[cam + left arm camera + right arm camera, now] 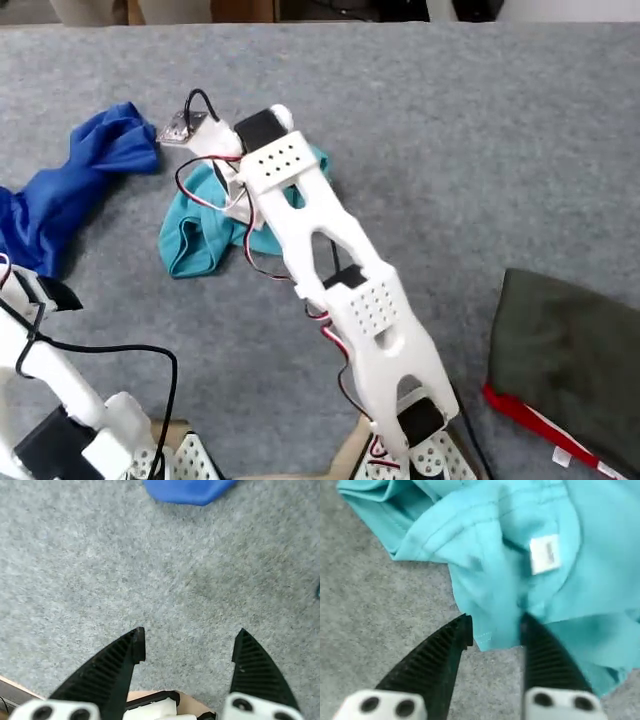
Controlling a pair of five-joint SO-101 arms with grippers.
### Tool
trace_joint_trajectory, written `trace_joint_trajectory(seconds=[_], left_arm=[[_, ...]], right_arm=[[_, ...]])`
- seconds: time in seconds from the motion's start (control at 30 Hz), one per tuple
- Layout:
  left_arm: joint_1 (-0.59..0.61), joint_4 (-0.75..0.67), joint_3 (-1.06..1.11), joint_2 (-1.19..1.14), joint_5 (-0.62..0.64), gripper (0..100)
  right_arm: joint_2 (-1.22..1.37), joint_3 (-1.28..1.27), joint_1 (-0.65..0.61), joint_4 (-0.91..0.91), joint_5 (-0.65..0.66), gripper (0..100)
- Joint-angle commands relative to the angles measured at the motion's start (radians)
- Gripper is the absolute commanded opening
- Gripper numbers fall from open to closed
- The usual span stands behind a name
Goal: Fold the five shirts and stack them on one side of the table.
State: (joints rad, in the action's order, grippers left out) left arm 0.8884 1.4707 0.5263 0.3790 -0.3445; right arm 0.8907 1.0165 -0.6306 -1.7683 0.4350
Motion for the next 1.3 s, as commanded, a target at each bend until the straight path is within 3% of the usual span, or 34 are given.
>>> trace_joint_trajectory(seconds=[0.0,0.33,0.47,0.63,0.7,0.83,1.07,1.27], left_arm=[[0.006,-0.011,-0.003,0.030,-0.008,28],[-0.020,-0.008,-0.011,0.030,0.000,29],[-0.137,0.110,-0.069,0.021,0.054,29],[-0.402,0.288,-0.123,0.019,0.209,29],[-0.480,0.287,-0.138,0.021,0.287,29],[-0.562,0.287,-0.219,0.021,0.310,29],[-0.654,0.281,-0.279,0.021,0.416,29],[-0.712,0.155,-0.279,0.021,0.589,29]], right_arm=[[-0.004,0.051,-0.010,-0.018,-0.009,0.1],[-0.156,-0.102,-0.128,-0.015,-0.005,0.5],[-0.165,-0.173,-0.145,-0.009,-0.008,0.5],[-0.165,-0.226,-0.113,0.038,-0.009,0.5],[-0.166,-0.231,-0.108,0.037,-0.009,0.5],[-0.173,-0.225,-0.105,0.029,-0.005,1.8],[-0.252,-0.226,-0.038,0.014,-0.002,25.4],[-0.410,-0.232,0.042,-0.002,-0.003,23.1]])
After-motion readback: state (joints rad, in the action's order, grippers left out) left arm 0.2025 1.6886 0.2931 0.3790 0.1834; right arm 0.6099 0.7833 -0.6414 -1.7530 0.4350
